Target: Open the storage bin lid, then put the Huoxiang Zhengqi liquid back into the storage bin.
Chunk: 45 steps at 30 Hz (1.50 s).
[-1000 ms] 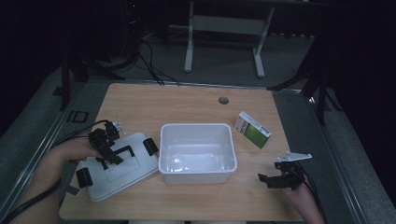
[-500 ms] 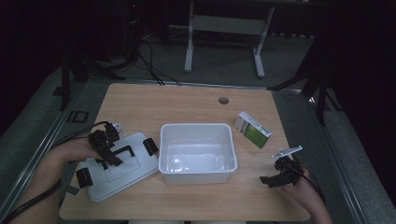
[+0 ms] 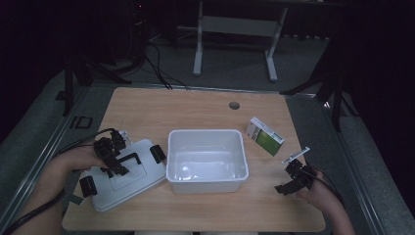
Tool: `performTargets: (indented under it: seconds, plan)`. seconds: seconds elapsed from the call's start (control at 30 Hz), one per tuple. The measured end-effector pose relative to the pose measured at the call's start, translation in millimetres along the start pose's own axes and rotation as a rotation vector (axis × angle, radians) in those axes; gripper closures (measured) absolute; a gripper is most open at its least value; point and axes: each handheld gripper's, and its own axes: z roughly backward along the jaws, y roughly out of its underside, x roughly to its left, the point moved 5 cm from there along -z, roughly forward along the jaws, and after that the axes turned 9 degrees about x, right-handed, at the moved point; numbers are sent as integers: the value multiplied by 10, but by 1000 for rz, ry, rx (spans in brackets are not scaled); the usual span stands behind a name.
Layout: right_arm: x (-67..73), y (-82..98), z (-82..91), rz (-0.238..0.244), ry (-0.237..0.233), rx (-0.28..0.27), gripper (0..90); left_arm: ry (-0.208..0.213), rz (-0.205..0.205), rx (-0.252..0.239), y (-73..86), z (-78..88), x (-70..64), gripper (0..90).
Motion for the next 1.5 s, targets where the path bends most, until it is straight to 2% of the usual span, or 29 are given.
performTargets:
  seconds: [0.13,0.43,0.67,0.93,1.17,1.5]
  plan:
    - [-30,-22,13,21,-2,34,158,1,2,3,19,-5,6,169]
    - [-114,-56,74,21,0,78,158,3,-3,10,10,-17,-5,169]
    - [-169,-73,129,15,-8,69,159,4,-4,15,2,-34,-3,169]
    - [-183,-114,181,34,-7,69,164,2,5,10,9,-10,-1,169]
    - [-239,-201,228,58,3,101,164,2,5,18,15,-27,6,169]
    - [-387,-439,330,71,12,133,176,7,5,23,25,-32,3,169]
